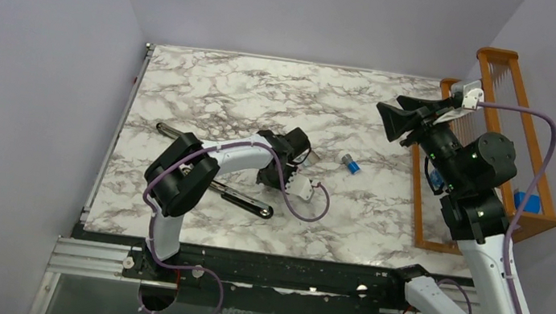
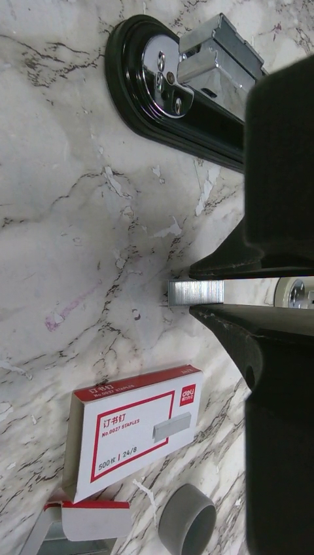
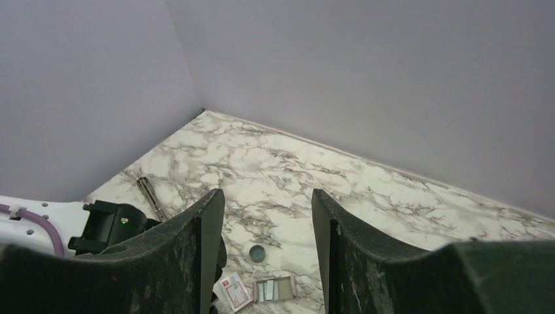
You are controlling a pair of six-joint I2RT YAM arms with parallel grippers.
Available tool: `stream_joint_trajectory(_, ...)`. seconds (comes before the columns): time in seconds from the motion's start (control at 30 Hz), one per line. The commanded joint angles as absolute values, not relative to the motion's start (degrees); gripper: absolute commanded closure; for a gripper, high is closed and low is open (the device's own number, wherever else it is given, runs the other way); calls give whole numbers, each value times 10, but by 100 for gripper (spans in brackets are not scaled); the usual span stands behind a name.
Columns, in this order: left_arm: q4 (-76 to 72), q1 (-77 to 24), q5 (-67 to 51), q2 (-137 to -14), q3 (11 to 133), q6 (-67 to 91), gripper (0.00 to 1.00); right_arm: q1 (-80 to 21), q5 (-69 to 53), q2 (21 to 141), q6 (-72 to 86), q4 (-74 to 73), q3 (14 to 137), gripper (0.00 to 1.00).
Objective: Load the staples into the stapler
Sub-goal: Place the staple at the center of the board.
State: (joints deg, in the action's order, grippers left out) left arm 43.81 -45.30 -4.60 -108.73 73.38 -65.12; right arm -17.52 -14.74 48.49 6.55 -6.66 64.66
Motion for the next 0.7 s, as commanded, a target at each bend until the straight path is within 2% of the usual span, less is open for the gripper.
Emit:
stream_joint_trajectory(0.0,439,-449,-33,-1108,720,-664,80,-176,-148,486,62,-72,661,46)
stream_joint_trajectory(0.07,430,-449,-31,-1106,718,-661,72,-176,-149,488,62,-71,662,46)
stream_joint_trajectory(0.13,425,-449,-31,-1105,717,-661,59,-176,-149,488,62,-71,663,46)
stream_joint_trajectory(0.23,423,-449,-30,-1105,716,-659,49,-176,-149,491,66,-71,662,46)
stream_joint_trajectory(0.47,407,-447,-42,-1077,736,-643,47,-176,-154,485,79,-72,668,45)
stream_joint_trajectory(0.67,355,-428,-105,-1000,759,-615,45,-176,-129,459,124,-43,661,42)
